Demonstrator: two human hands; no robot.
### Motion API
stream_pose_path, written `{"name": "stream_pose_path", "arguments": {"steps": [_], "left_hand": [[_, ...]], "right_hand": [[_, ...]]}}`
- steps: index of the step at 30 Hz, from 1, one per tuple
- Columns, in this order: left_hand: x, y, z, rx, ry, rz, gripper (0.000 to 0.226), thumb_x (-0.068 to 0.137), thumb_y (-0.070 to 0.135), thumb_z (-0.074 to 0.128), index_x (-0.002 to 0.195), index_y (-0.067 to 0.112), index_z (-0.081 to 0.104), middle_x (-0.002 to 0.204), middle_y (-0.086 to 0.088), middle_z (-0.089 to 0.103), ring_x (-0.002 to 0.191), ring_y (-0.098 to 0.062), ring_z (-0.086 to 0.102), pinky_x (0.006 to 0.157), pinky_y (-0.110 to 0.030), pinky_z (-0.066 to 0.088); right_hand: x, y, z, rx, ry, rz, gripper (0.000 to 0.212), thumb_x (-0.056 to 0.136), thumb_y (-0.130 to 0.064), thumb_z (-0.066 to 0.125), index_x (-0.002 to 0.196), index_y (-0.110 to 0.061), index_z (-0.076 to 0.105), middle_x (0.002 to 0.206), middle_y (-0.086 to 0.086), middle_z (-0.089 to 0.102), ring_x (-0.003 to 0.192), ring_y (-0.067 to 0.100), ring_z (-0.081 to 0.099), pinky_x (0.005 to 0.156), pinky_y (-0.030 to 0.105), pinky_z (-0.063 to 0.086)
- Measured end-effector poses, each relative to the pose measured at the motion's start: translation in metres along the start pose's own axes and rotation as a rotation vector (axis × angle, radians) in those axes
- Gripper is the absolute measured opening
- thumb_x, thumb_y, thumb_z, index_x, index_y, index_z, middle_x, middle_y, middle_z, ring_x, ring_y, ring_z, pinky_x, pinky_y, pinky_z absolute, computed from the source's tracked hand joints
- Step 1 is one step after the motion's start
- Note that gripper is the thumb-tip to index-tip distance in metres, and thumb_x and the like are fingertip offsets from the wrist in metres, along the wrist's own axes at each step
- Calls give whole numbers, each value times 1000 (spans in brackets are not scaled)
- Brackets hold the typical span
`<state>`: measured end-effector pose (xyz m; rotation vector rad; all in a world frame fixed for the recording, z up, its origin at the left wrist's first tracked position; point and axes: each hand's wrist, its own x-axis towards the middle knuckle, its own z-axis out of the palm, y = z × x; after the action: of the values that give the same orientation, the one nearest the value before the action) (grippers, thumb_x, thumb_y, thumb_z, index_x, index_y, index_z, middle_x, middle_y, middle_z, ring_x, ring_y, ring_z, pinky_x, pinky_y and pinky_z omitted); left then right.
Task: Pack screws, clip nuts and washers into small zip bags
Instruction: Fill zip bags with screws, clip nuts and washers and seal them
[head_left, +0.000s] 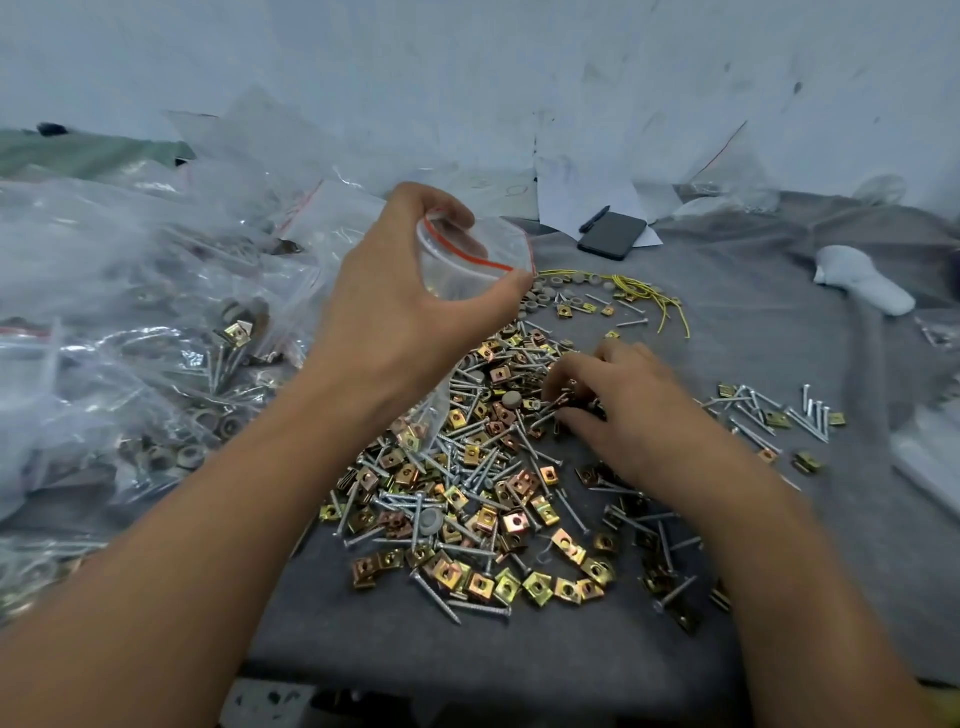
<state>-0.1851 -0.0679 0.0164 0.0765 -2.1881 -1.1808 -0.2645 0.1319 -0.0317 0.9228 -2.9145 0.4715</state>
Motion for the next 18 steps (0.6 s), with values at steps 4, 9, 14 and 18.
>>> {"name": "stream_pose_path", "arguments": {"steps": [4, 9, 14, 18], "left_hand": [[0, 0, 1, -1, -7, 8, 56, 80, 55, 82, 123, 28, 58, 109, 12, 72, 102, -3, 69, 81, -7, 48], [0, 0, 0, -2, 0, 11, 58, 79, 55, 82, 123, 27, 58, 108, 12, 73, 103, -4, 69, 81, -6, 47], [0, -1, -1, -3, -1, 12, 57, 79, 57, 82, 122, 29, 58, 108, 13, 73, 102, -2, 69, 80, -4, 46], [1, -1, -1, -3, -1, 14, 57, 78, 58, 80, 122, 30, 57, 107, 14, 73, 101, 0, 68, 79, -1, 43]], "right_hand": [[-2, -1, 1, 20, -17, -23, 19, 97, -37, 68, 110, -46, 58, 113, -7, 47, 116, 17, 40, 101, 41, 40], [2, -2, 0, 49, 44, -22, 13, 90, -35, 78, 100, -38, 72, 108, -9, 53, 114, 17, 46, 98, 37, 41], [-1, 8, 3, 287, 116, -16, 13, 92, -32, 77, 95, -39, 66, 99, -19, 56, 94, 3, 54, 75, 17, 38], [-4, 14, 2, 523, 186, 32, 8, 94, -35, 75, 101, -34, 72, 95, -16, 68, 92, -2, 60, 76, 21, 43]]}}
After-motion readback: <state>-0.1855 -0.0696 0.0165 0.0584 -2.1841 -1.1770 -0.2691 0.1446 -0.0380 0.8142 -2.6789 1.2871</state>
